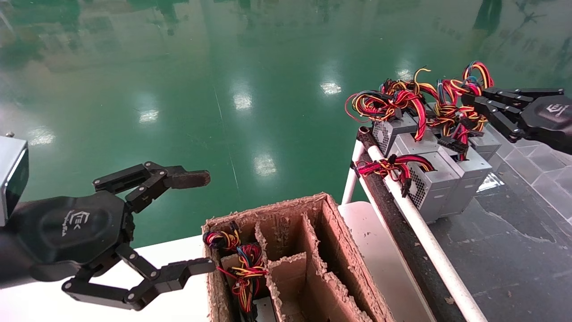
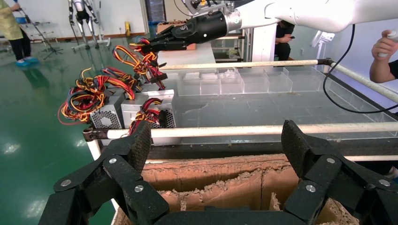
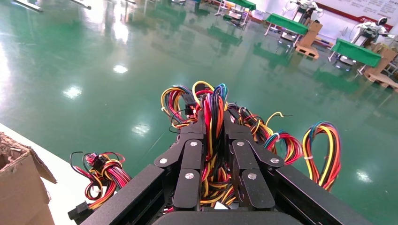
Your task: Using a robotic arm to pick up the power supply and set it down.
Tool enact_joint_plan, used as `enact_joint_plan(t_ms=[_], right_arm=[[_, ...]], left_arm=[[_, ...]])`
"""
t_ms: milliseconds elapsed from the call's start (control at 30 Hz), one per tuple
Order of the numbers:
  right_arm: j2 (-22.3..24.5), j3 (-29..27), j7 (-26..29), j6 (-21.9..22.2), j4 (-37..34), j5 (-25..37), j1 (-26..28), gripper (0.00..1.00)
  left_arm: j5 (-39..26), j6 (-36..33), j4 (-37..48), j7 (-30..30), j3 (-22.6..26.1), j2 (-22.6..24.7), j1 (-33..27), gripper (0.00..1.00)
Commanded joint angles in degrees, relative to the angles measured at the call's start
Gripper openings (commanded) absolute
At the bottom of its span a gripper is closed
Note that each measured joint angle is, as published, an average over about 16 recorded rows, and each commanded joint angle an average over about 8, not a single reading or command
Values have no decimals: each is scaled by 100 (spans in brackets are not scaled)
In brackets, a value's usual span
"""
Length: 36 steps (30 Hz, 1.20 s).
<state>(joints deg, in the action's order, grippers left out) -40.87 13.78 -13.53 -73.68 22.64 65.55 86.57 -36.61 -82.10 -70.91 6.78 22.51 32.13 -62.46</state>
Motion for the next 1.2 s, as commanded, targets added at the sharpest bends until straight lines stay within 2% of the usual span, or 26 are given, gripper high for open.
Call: enact_joint_plan(t_ms=[33,100,867,1200], right_arm=[[-43,22,-38,-7,-88,30,52,82],[-69,38,-68,-17,-158,53,88,100],[-129,95,-181,-178,-616,125,340,100],[-111,26,-138,-307,-469,-73,268,100]], left_arm=[[0,0,0,0,0,0,0,100],[0,0,0,0,0,0,0,100],[0,0,0,0,0,0,0,100],[1,1,1,0,-1,-1,1,100]])
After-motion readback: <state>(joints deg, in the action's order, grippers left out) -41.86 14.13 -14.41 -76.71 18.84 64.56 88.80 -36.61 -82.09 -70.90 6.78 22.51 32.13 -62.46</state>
